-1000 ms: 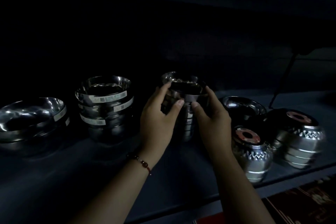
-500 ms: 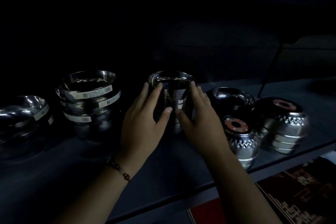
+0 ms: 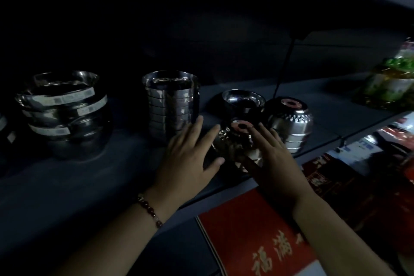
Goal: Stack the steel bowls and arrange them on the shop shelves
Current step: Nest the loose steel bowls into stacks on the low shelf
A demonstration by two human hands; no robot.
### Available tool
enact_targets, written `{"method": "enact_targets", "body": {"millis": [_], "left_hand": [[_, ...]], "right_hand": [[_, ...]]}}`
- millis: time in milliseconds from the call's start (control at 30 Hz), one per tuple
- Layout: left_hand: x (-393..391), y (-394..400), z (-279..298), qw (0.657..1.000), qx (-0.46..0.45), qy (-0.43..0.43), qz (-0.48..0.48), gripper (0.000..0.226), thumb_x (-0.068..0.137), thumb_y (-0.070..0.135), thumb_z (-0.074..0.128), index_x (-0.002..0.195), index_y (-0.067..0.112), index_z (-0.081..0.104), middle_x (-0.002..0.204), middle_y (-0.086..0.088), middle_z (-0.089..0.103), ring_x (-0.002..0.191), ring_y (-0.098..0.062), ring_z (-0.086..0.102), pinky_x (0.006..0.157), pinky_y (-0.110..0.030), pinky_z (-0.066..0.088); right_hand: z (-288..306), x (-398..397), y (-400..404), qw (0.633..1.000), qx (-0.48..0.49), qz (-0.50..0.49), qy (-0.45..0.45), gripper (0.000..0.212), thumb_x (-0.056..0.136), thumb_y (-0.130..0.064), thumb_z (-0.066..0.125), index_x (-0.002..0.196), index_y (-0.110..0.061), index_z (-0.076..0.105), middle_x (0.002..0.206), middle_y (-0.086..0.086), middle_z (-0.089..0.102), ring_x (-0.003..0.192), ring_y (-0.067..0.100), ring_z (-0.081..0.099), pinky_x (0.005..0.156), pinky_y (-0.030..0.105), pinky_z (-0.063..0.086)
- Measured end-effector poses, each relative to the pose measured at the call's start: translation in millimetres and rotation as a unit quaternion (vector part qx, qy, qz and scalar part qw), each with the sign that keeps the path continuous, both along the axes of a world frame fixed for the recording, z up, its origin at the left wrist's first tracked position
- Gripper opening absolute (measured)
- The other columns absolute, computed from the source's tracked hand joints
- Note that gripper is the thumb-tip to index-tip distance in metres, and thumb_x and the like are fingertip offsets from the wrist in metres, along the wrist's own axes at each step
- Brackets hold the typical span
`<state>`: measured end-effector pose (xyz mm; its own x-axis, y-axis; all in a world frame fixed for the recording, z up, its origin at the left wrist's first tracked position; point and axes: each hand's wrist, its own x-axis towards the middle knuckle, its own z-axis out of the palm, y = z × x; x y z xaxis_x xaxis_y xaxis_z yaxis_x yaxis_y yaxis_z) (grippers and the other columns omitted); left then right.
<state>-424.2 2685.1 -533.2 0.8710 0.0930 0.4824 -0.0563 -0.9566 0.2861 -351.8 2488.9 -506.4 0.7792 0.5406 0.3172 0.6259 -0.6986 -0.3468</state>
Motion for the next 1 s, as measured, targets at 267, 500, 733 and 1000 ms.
{"method": "enact_targets", "body": {"millis": [267,500,733,1000], "left_hand": [[16.7,-21.3,-8.1,0.996,0.023,0.083,-0.029,0.090,0.090,0.069,0.047,0.152,0.048,-0.014,0.167,-0.004,-0.012,0.154,-0.025,0.004,0.120,-0.041,0.017],[28.8,-14.2,-7.8,0.994,-0.021,0.092,-0.055,0.096,0.089,0.064,0.056,0.152,0.049,-0.015,0.166,-0.009,0.014,0.151,-0.027,0.020,0.117,-0.043,0.027],[33.2,-10.1,-9.5,0.989,-0.094,0.055,-0.103,0.095,0.087,0.050,0.068,0.156,0.045,0.002,0.163,0.002,0.025,0.147,-0.020,0.030,0.111,-0.037,0.034],[19.5,-6.5,0.0,0.982,-0.146,-0.029,-0.120,0.094,0.084,0.050,0.071,0.156,0.043,0.011,0.162,0.008,0.027,0.148,-0.013,0.027,0.116,-0.035,0.032]], "right_hand": [[-15.8,11.9,-27.4,0.992,0.078,-0.004,0.098,0.089,0.089,-0.043,0.065,0.156,-0.035,0.007,0.161,-0.007,0.024,0.145,0.010,0.029,0.109,0.024,0.031],[-25.5,18.1,-18.9,0.959,0.194,-0.002,0.207,0.099,0.085,-0.032,0.074,0.155,-0.040,0.004,0.122,-0.040,0.041,0.118,-0.007,0.049,0.097,0.012,0.040],[-27.8,21.4,-17.1,0.956,0.198,0.007,0.218,0.109,0.078,-0.012,0.081,0.155,-0.036,0.007,0.128,-0.025,0.052,0.102,-0.027,0.052,0.080,-0.001,0.043],[-8.5,7.7,-23.1,0.986,0.158,-0.011,0.056,0.107,0.077,-0.017,0.080,0.155,-0.037,0.009,0.142,-0.027,0.029,0.130,-0.005,0.035,0.107,0.024,0.039]]}}
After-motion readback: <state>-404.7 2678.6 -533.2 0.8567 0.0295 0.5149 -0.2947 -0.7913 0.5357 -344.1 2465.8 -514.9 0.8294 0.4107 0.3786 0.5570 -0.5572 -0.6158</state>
